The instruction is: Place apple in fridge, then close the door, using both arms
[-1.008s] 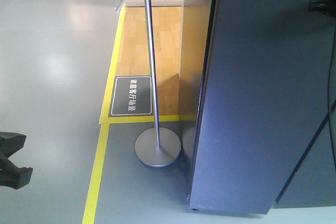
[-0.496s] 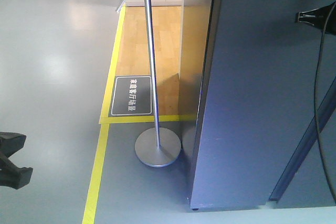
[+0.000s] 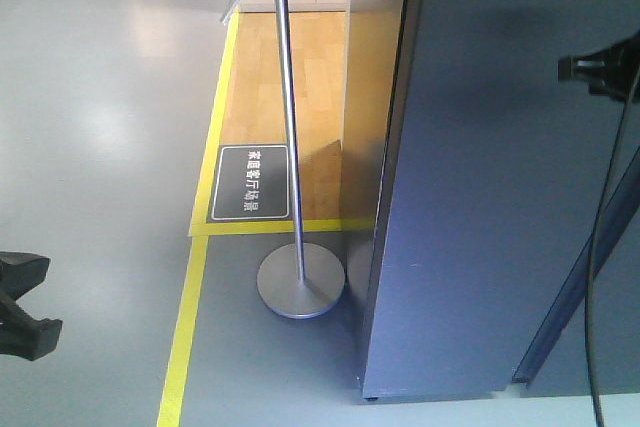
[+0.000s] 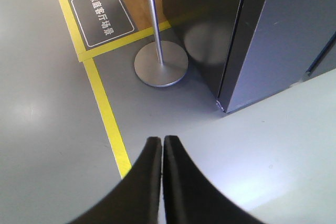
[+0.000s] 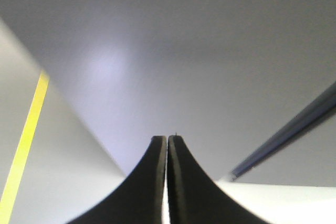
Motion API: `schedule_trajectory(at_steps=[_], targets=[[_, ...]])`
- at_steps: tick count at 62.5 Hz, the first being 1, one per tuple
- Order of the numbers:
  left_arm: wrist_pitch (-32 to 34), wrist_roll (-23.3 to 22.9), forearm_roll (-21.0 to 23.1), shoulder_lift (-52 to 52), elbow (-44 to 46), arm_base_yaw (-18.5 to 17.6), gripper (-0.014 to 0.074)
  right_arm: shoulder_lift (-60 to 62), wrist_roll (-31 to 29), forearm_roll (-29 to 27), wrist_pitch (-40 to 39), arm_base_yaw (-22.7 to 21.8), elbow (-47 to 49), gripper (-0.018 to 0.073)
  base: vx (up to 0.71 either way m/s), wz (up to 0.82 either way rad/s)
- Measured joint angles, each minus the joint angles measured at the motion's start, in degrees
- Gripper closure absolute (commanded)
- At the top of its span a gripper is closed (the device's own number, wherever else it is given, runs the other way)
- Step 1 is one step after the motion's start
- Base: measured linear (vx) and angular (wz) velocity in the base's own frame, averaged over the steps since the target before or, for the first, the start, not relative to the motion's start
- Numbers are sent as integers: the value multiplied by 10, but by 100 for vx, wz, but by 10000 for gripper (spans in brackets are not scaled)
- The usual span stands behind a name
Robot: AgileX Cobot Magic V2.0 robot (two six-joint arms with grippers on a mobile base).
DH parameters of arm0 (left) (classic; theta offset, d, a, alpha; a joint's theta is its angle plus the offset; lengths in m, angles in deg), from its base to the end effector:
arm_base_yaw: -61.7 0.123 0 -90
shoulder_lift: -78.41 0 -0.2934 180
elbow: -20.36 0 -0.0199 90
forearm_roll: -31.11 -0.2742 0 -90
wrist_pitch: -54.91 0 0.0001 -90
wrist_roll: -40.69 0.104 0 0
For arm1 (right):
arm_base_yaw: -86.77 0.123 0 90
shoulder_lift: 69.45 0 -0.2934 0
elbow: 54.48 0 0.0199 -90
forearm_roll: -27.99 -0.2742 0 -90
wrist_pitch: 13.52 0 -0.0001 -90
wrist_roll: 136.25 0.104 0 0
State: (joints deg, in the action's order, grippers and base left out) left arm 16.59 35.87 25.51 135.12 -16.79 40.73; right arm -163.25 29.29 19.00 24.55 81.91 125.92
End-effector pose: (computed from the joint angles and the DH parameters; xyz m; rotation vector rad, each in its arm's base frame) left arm 0.1805 -0.0624 0.3001 0.3807 2.2744 -0.1217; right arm 0.3718 -0.0215 0.3512 -0.0999 2.2824 -0.0008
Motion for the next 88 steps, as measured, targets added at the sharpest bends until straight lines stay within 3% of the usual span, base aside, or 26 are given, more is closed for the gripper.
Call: schedule_trajectory(at_steps=[8,19,26,55,88], targets=[[0,0,0,0,0,0,603,69,13,35,4,35,-72,563,0,0],[0,0,0,0,0,0,603,172,79,118,38,84,-155,563,0,0],[0,0,0,0,0,0,603,236,108,141,67,106,-195,563,0,0],[0,0,0,0,0,0,603,540,125,102,178,118,-358,563,0,0],[0,0,0,0,0,0,603,793,127,72,321,118,-429,563,0,0]])
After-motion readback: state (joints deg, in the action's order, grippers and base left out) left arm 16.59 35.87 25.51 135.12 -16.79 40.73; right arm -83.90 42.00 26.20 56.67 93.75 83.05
